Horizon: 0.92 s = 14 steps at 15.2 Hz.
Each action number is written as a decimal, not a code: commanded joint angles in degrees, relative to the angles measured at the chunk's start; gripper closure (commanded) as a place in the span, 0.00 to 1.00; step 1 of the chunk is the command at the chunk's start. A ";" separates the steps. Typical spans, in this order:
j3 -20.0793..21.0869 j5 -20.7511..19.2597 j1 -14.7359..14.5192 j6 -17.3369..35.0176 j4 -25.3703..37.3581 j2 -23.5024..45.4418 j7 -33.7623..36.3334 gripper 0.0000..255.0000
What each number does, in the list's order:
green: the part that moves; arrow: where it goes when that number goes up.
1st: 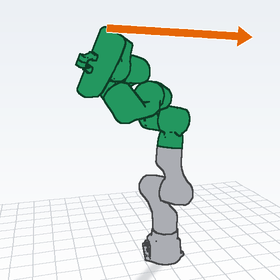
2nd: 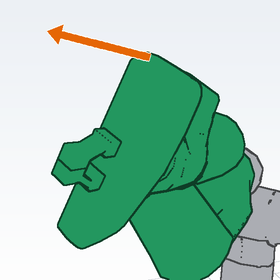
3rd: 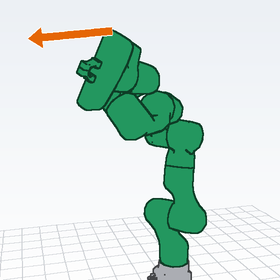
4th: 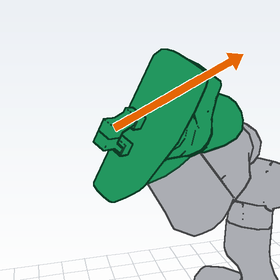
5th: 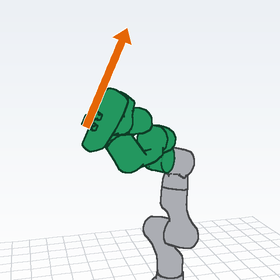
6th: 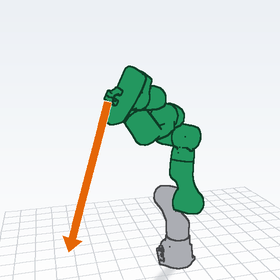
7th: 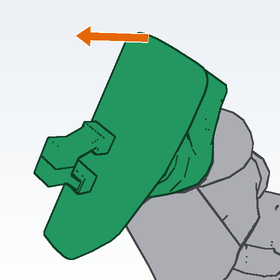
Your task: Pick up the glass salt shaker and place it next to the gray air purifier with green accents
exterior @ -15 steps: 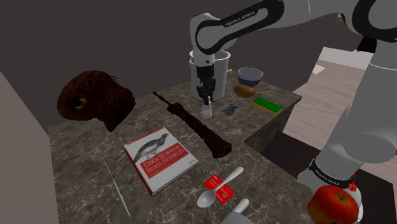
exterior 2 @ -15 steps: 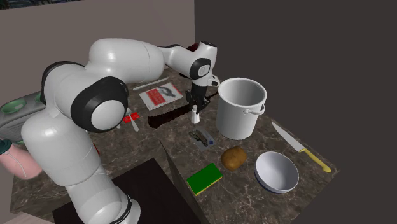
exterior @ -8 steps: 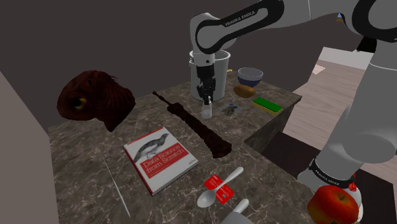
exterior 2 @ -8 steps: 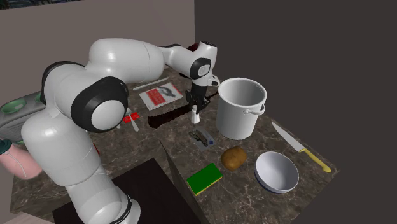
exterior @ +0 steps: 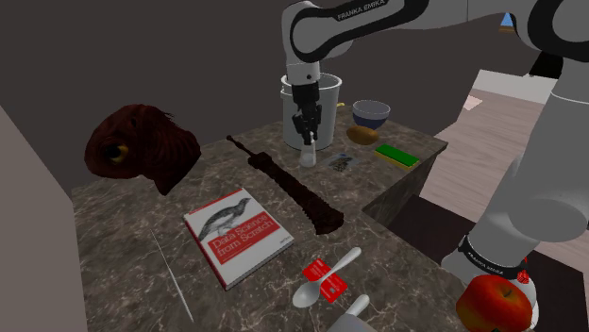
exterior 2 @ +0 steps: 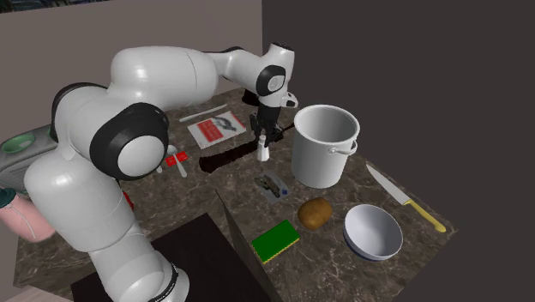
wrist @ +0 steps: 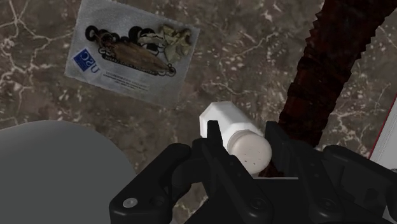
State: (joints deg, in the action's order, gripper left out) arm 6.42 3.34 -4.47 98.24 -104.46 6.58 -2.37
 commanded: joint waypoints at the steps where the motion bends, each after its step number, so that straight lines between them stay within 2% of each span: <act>1: 0.03 0.04 -0.02 -1.59 1.17 -0.40 0.13 1.00; 14: 0.02 0.07 0.02 -11.45 10.52 -0.93 0.66 1.00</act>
State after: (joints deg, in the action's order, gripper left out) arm 6.43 3.43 -4.43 87.58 -94.89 5.47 -1.77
